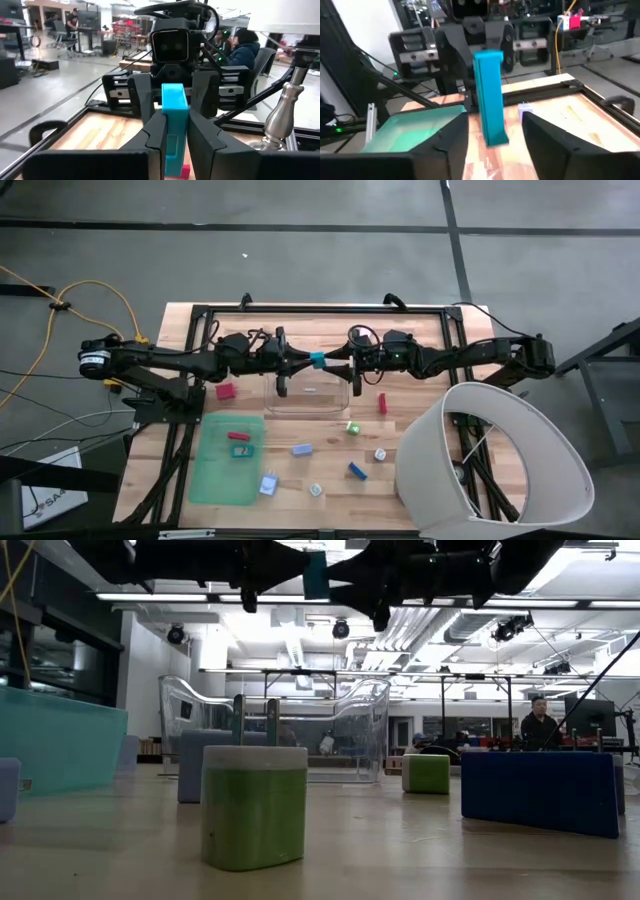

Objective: Pick & Place Office items
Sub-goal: Put the light blue digital clock into the green bin

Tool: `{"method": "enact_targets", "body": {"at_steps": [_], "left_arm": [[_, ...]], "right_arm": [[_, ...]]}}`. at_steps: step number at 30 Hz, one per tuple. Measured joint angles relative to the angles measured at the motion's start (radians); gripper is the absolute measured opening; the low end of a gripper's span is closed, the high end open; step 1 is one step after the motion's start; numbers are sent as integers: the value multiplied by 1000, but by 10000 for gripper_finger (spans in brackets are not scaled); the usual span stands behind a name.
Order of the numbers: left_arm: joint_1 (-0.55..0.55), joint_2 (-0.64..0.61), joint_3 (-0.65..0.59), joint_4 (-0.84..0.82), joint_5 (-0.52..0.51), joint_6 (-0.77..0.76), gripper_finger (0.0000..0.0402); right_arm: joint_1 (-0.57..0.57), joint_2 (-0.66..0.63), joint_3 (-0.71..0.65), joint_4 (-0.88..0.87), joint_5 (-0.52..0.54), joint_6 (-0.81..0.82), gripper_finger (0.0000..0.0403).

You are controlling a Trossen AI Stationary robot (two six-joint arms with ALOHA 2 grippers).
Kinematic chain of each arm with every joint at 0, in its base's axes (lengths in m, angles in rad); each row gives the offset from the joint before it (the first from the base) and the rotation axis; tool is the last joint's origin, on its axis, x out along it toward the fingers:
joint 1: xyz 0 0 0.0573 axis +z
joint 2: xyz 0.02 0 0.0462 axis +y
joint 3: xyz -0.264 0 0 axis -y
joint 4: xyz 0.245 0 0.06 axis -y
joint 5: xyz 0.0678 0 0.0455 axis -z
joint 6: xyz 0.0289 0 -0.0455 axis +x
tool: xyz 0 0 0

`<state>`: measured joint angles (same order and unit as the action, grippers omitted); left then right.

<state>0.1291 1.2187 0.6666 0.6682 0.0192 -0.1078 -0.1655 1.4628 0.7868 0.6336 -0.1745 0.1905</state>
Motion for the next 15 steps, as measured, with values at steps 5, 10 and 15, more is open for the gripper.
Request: {"method": "enact_targets", "body": {"at_steps": [5, 10, 15], "left_arm": [[1, -121, 0, -211, -76, -14, 43], [-36, -294, 0, -466, -43, -80, 43], [-90, -474, 0, -769, -59, -240, 43]], "right_arm": [[-6, -3, 0, -86, 1, -1, 203], [-5, -4, 0, -141, 17, 0, 208], [-5, -4, 0, -180, 16, 14, 207]]}}
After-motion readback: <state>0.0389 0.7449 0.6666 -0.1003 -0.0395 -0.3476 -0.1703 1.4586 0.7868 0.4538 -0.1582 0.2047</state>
